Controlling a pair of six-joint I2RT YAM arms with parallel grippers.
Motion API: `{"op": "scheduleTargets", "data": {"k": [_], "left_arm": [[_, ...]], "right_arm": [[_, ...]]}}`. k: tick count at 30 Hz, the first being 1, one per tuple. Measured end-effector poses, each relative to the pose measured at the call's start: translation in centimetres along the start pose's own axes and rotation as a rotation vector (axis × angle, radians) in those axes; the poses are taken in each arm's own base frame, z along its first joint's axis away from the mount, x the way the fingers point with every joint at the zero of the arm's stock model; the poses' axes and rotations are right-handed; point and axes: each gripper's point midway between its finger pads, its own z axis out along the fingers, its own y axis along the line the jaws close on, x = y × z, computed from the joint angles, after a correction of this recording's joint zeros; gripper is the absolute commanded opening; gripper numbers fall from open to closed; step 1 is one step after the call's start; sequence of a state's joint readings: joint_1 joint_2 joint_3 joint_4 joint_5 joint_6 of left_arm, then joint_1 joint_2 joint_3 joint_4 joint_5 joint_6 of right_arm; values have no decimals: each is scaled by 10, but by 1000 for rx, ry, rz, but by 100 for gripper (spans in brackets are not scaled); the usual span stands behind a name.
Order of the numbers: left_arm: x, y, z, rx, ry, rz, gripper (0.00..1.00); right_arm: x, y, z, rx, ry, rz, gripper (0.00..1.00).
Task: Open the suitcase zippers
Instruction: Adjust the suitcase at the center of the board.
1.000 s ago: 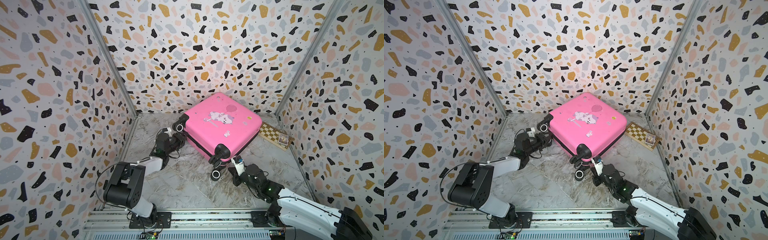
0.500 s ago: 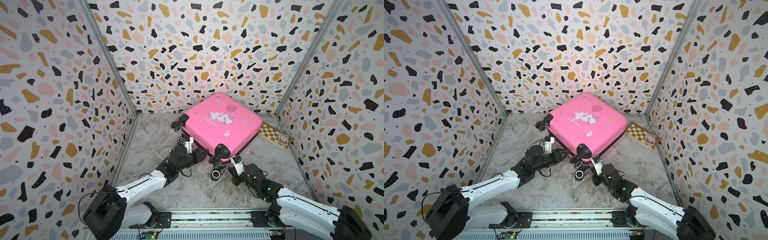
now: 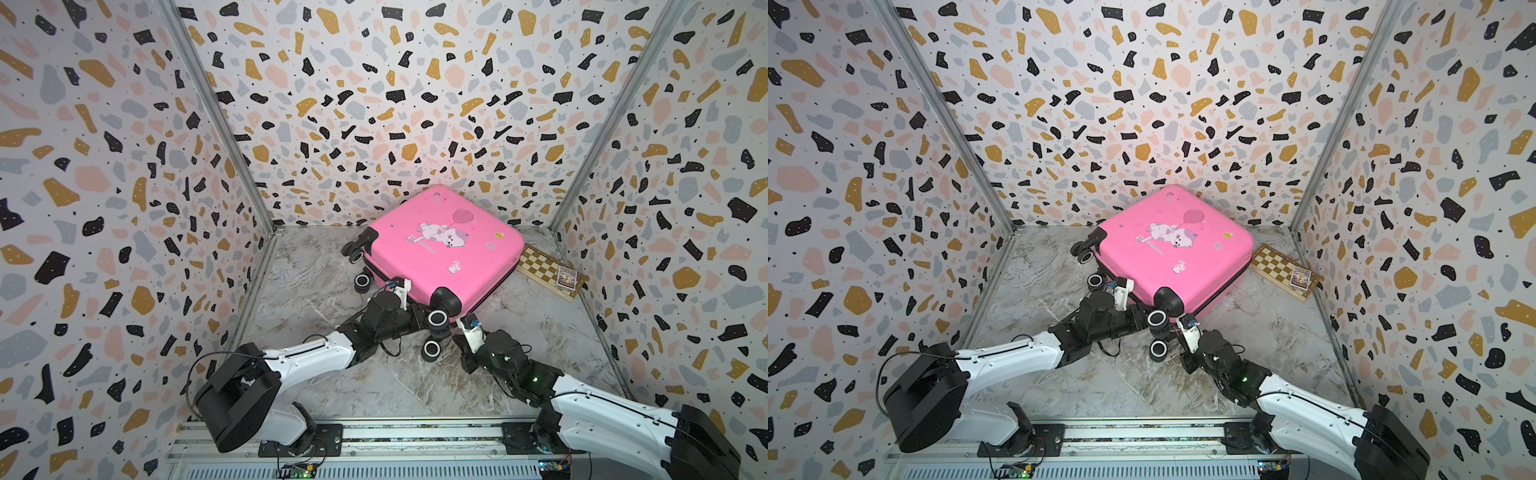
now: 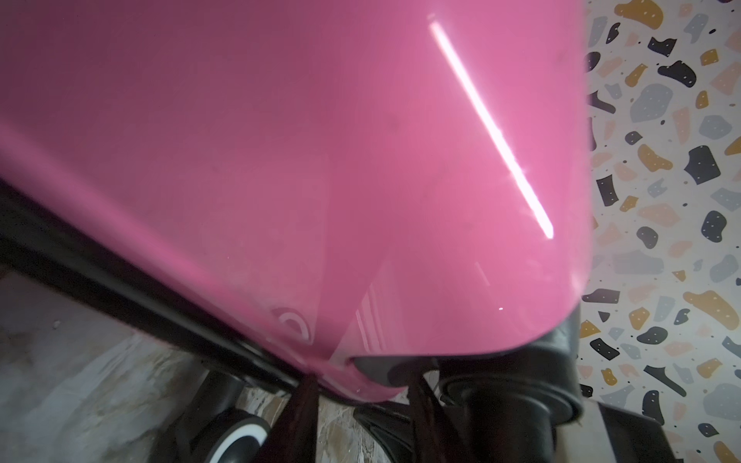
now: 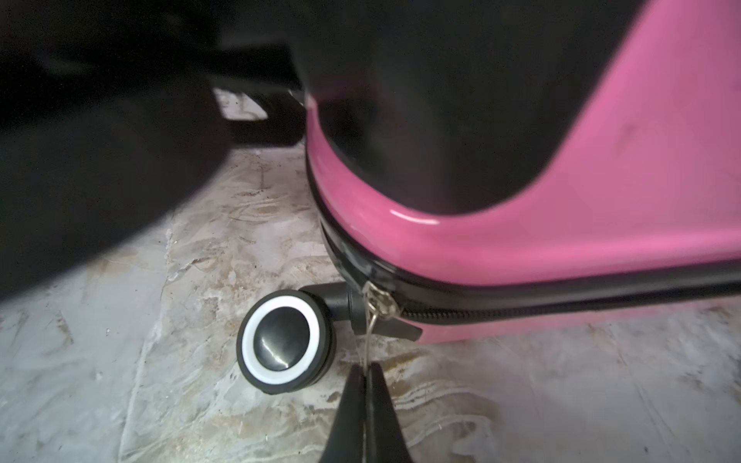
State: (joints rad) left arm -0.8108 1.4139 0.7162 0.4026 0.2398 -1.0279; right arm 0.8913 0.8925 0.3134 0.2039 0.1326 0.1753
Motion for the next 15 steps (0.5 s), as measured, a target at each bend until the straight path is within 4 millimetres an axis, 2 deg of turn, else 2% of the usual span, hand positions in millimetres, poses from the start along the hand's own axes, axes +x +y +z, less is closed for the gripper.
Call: {"op": "scheduleTargets", "data": {"k": [9,15], "left_arm": [[1,1,11,-26,19,-3,37],[-3,1,16,-34,11,-1,37]], "right_arm": [[-4,2,4,25,-23,-44,0],[-7,-1,9,77,-47,2,0]]}}
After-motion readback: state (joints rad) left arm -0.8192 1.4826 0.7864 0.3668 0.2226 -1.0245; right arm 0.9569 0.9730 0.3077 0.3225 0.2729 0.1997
